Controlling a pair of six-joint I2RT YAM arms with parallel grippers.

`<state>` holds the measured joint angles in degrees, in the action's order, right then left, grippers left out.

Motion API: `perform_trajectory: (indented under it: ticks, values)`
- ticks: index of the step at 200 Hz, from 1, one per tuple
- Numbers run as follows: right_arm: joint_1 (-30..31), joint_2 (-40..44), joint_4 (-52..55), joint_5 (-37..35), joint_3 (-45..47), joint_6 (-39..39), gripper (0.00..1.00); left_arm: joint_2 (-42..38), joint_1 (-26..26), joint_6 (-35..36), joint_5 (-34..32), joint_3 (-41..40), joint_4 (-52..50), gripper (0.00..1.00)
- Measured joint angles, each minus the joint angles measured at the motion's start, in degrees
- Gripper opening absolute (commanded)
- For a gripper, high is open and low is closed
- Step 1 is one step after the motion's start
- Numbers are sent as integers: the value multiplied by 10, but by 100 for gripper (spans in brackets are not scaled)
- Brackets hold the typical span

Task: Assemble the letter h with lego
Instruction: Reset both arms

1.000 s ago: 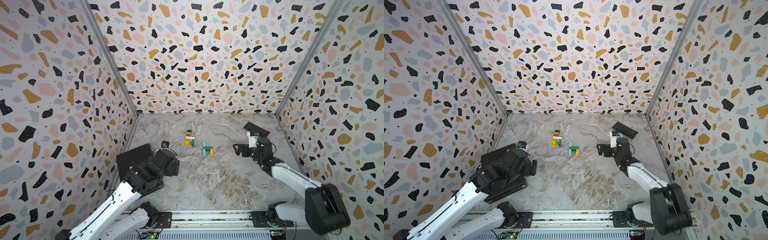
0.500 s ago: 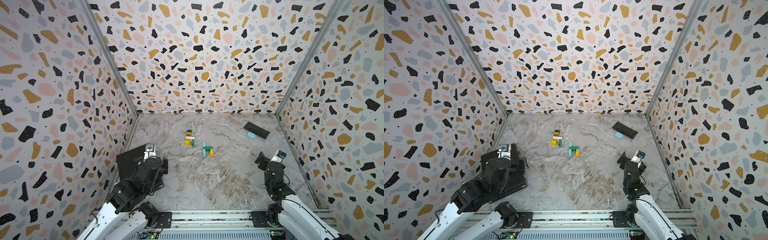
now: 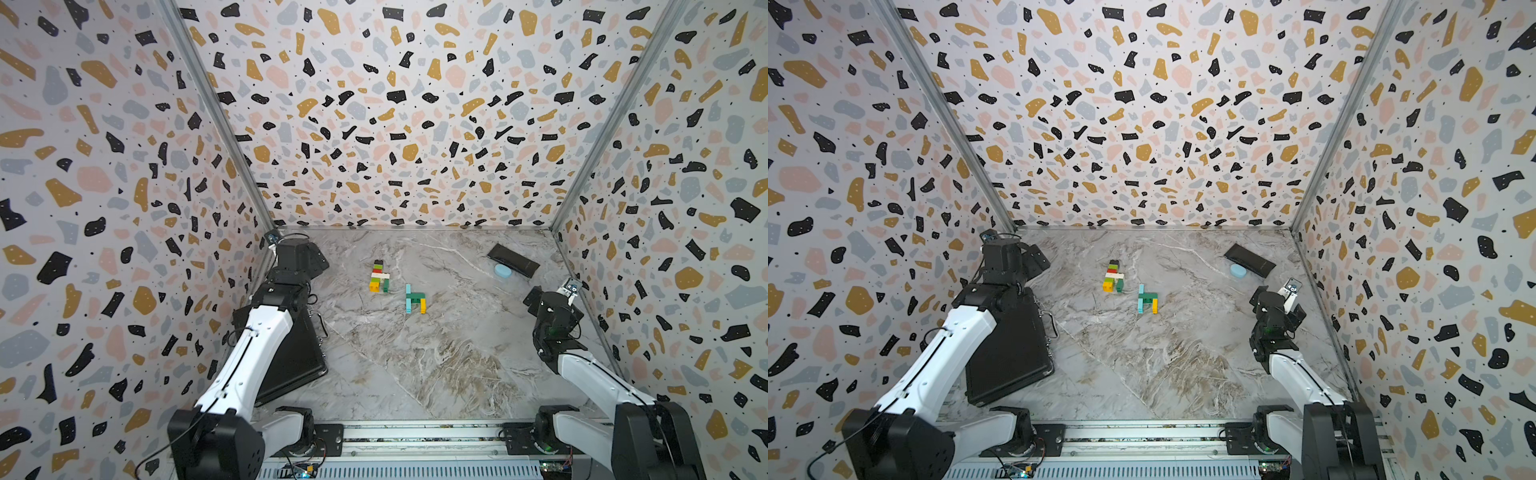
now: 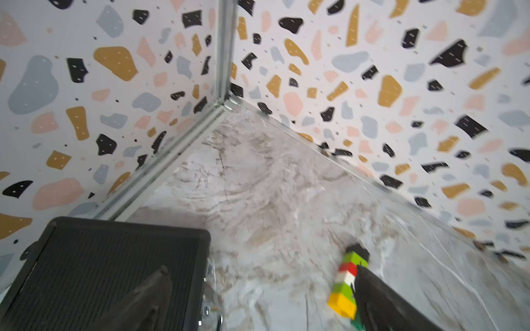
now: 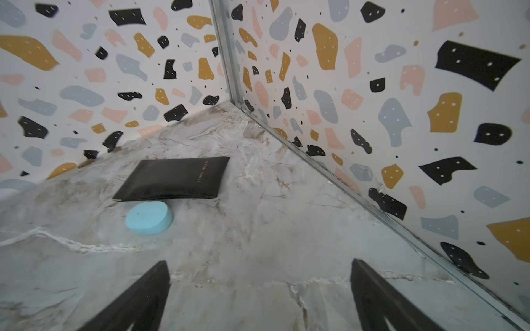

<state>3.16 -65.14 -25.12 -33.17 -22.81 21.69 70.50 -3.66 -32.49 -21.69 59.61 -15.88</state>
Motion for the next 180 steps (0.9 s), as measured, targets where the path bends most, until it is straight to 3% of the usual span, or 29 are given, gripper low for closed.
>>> perform_trajectory:
  ticks: [44, 60, 109, 147, 180]
  values:
    - [-18, -39, -60, 52, 20, -71, 99, 16, 114, -16, -47, -224, 166, 99]
    - [-18, -47, -90, 63, 23, -94, 99, 19, 129, -10, -59, -286, 204, 99]
    - [-23, -156, -187, 83, 49, -121, 99, 89, 129, 43, -55, -245, 241, 99]
    - [-32, -158, -223, 88, 66, -123, 99, 85, 100, 111, -55, -249, 279, 99]
    - [-33, -154, -250, 96, 69, -123, 99, 153, 55, 171, -56, -261, 334, 99]
